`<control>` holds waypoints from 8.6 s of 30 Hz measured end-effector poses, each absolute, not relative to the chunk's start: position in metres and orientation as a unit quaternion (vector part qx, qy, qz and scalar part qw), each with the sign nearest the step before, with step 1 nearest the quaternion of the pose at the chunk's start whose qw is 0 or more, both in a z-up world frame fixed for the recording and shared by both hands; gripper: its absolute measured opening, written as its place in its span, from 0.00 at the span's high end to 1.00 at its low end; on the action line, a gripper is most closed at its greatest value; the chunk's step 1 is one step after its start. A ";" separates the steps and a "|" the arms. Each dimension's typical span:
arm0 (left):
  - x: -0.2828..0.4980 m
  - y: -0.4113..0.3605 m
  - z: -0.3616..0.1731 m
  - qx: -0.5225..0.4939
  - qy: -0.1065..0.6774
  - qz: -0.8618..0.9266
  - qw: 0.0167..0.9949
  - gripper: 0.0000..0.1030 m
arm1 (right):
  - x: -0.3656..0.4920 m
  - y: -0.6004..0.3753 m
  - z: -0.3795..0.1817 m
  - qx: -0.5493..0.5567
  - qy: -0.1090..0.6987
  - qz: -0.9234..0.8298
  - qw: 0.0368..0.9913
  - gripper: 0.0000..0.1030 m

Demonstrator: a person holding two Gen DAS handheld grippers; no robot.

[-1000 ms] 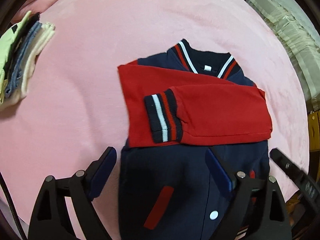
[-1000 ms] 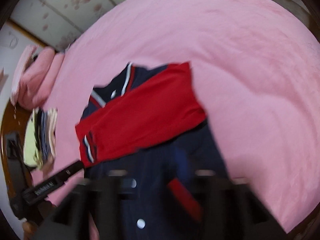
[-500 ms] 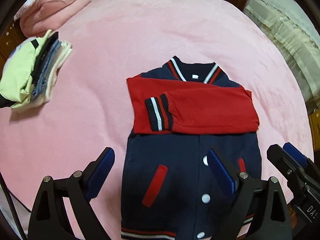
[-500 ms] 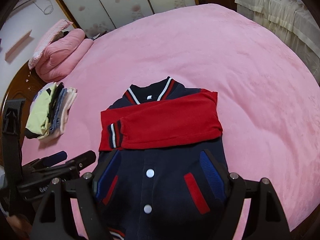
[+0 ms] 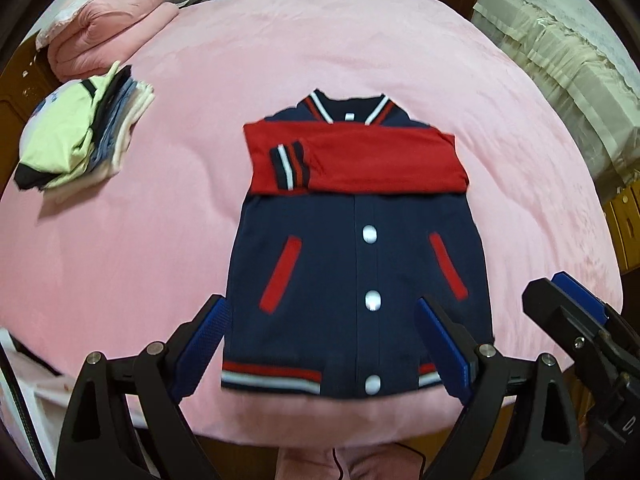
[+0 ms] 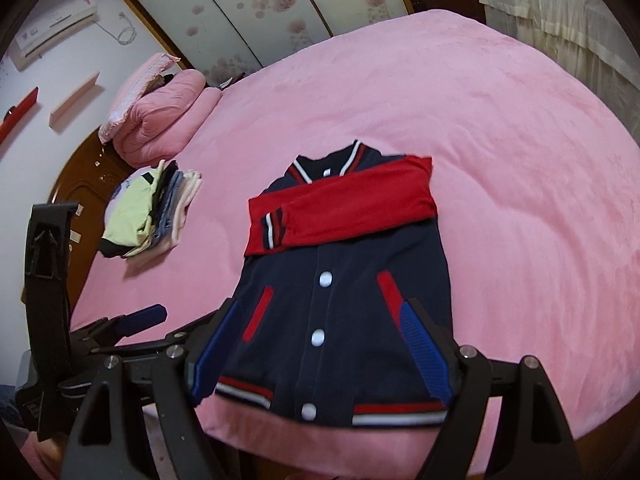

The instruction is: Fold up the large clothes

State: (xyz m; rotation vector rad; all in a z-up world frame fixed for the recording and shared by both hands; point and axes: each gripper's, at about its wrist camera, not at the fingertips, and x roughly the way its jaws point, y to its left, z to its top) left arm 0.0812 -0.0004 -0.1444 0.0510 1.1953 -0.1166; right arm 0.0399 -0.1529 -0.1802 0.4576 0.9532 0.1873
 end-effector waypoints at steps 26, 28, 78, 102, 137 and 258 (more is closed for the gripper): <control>0.035 0.088 -0.253 -0.077 0.623 -0.041 0.777 0.10 | -0.007 -0.180 -0.297 0.255 0.561 -0.030 0.787 0.23; 0.039 0.101 -0.269 -0.091 0.635 -0.044 0.766 0.10 | -0.007 -0.185 -0.311 0.279 0.563 -0.039 0.777 0.36; 0.290 0.105 -0.158 -0.170 0.500 -0.088 0.845 0.90 | 0.198 -0.225 -0.210 0.440 0.353 -0.065 0.823 0.86; 0.278 0.047 -0.236 -0.126 0.635 -0.063 0.760 0.52 | 0.256 -0.150 -0.291 0.376 0.498 0.135 0.769 0.76; 0.328 0.049 -0.269 -0.052 0.581 -0.001 0.812 0.74 | 0.277 -0.211 -0.304 0.124 0.505 -0.005 0.854 1.00; 0.163 0.114 -0.324 -0.373 0.567 -0.013 0.735 0.50 | 0.323 -0.045 -0.333 0.109 0.640 0.051 0.759 1.00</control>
